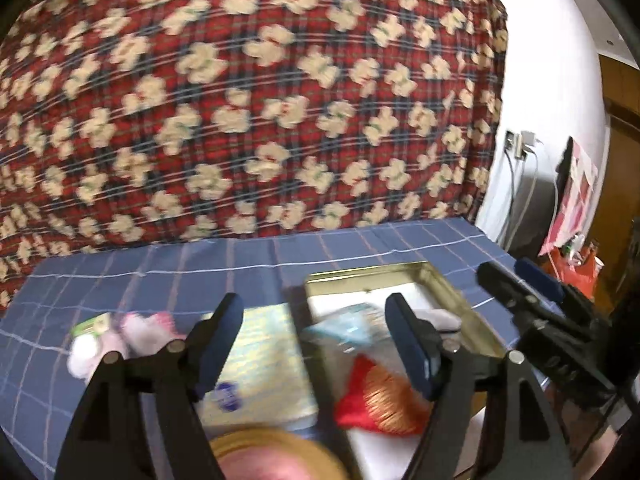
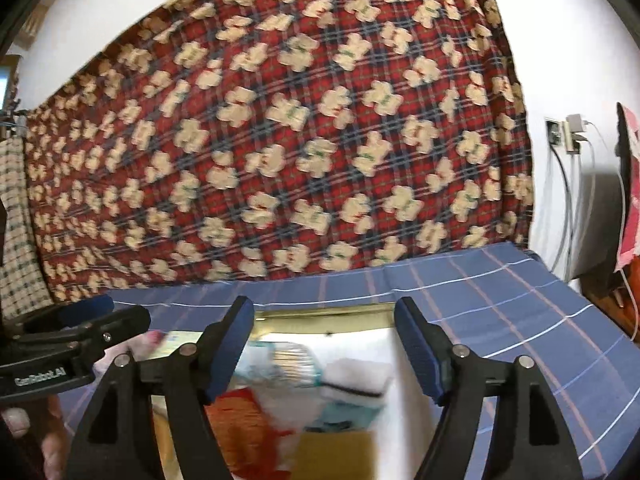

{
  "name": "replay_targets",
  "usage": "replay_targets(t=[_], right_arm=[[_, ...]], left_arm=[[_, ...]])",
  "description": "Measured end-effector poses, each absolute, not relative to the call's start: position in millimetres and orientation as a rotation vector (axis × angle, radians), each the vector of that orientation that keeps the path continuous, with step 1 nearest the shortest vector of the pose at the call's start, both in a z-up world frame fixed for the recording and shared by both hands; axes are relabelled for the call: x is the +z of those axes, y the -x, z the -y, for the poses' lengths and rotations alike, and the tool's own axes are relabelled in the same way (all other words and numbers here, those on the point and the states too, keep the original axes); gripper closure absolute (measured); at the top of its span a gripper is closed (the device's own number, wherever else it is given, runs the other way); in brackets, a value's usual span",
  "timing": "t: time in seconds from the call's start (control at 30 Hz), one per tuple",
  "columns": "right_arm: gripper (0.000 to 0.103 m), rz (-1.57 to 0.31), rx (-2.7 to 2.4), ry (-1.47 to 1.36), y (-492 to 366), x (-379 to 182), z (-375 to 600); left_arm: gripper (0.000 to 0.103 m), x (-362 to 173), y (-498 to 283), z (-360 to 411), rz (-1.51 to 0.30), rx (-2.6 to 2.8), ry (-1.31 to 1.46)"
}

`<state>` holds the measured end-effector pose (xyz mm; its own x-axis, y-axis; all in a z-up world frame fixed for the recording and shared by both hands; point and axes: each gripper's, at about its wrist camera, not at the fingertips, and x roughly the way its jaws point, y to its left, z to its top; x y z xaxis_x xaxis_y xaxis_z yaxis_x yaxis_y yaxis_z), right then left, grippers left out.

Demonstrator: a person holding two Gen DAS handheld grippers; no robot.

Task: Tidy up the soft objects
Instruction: 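Move both grippers back toward the socks and pink fluffy item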

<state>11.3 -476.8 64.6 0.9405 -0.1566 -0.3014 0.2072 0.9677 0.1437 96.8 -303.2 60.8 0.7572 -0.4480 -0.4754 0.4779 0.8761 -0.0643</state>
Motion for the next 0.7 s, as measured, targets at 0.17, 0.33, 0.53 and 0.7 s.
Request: replay_targets(t=[0.17, 0.33, 0.53, 0.7], right_arm=[[0.025, -0.285, -0.086, -0.144, -14, 66, 427], [0.025, -0.297, 0.024, -0.096, -23, 60, 372], [0.025, -0.345, 0.103, -0.039, -44, 45, 318], [0.025, -0.370, 0.131, -0.011, -53, 36, 295]], left_arm=[[0.026, 50, -102, 244, -0.511, -0.418, -0.037], [0.026, 29, -120, 180, -0.540, -0.284, -0.029], [0.026, 6, -152, 119, -0.589, -0.143, 0.004], [0.026, -5, -173, 117, -0.612, -0.141, -0.014]])
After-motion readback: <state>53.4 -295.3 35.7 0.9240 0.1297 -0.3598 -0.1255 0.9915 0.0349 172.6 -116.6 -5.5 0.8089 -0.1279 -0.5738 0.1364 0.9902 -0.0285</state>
